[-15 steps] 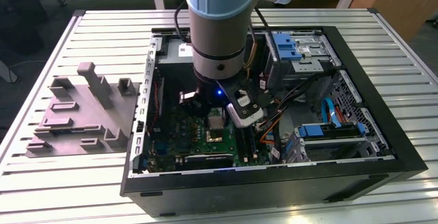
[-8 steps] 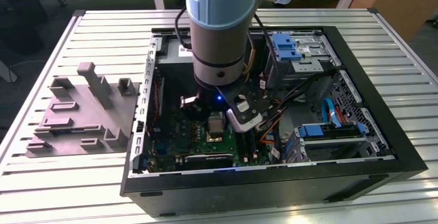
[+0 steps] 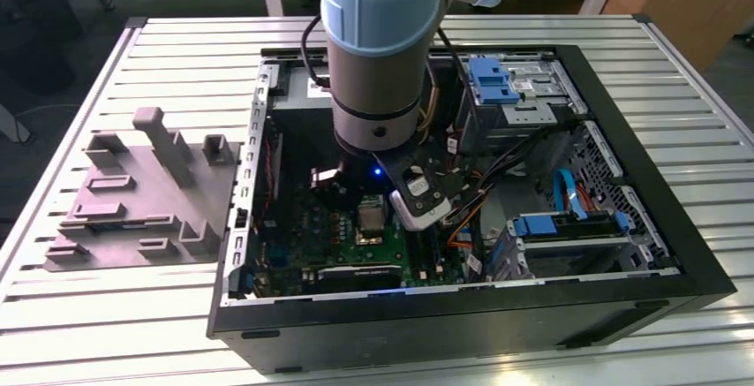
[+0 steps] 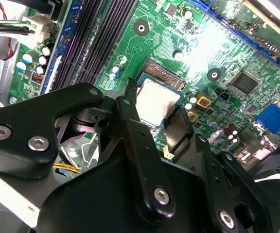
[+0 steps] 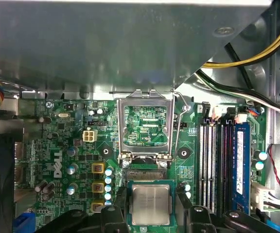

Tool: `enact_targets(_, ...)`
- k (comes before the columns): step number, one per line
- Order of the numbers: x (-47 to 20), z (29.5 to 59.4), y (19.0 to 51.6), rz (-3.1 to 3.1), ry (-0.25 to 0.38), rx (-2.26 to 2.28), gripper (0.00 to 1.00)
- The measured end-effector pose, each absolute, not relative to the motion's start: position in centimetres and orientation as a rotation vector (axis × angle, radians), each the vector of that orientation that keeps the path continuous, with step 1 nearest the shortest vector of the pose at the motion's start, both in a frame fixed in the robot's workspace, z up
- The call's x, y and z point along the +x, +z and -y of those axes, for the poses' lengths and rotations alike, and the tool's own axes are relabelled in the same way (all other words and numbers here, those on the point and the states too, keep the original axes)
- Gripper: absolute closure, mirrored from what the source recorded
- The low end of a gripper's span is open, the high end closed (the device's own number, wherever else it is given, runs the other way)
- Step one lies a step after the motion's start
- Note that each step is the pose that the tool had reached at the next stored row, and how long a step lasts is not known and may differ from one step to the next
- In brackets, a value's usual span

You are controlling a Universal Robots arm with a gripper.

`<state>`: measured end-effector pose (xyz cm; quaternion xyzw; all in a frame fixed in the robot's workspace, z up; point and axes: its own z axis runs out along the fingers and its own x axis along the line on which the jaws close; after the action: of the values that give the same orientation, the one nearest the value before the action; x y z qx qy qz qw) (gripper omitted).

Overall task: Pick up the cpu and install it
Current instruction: 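Place the cpu into insertion slot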

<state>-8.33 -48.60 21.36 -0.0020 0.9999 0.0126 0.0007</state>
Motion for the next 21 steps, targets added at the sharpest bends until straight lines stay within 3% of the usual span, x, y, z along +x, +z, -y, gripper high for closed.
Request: enact_targets(21,-8.7,48.9,19.9,-3.141,0.04,-0.019,0.53)
